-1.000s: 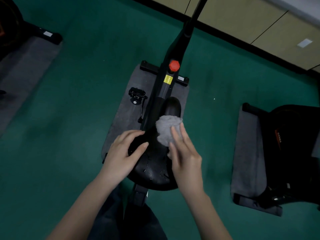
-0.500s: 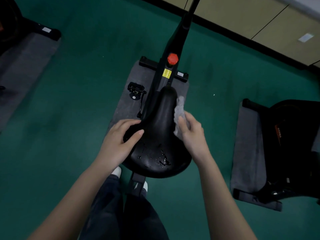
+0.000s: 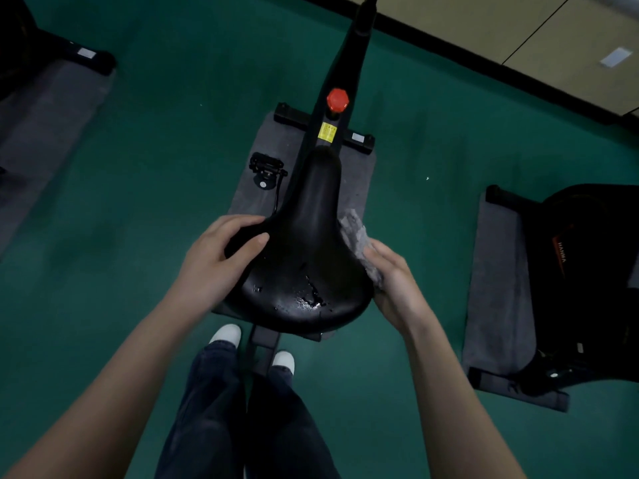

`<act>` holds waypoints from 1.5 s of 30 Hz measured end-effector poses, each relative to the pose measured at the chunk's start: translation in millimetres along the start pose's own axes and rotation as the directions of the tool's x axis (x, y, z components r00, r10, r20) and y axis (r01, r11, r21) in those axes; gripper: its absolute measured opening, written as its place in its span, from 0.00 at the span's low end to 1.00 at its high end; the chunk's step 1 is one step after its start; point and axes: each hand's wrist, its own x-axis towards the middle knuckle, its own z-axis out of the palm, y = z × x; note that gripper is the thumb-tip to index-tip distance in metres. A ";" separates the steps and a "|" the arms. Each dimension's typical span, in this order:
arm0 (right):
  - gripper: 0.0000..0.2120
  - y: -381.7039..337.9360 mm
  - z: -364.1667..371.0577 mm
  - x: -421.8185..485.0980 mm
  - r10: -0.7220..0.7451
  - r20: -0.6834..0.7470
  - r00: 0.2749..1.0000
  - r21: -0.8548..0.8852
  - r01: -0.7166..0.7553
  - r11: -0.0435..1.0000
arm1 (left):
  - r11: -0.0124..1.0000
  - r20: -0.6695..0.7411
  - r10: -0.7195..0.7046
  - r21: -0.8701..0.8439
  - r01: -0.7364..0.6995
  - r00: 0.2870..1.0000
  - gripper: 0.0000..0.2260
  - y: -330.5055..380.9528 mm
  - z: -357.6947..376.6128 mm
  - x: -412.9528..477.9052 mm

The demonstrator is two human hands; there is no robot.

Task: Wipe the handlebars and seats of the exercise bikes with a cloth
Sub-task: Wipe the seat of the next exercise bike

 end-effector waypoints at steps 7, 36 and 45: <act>0.13 44.5 29.1 -56.7 -0.514 -0.315 0.798 -0.334 0.413 0.847 | 1.000 -0.036 0.002 -0.004 -0.002 0.999 0.11 -0.9 2.6 0.2; 0.15 83.7 142.5 -50.0 0.056 -0.889 0.454 0.387 0.680 0.623 | 0.949 0.404 0.259 0.060 -0.308 0.877 0.48 -39.1 -47.5 -6.3; 0.13 75.4 131.3 -52.9 -0.386 -0.910 0.150 -0.264 0.508 0.820 | 0.927 0.387 0.335 0.028 -0.375 0.859 0.44 -47.8 -45.7 -0.4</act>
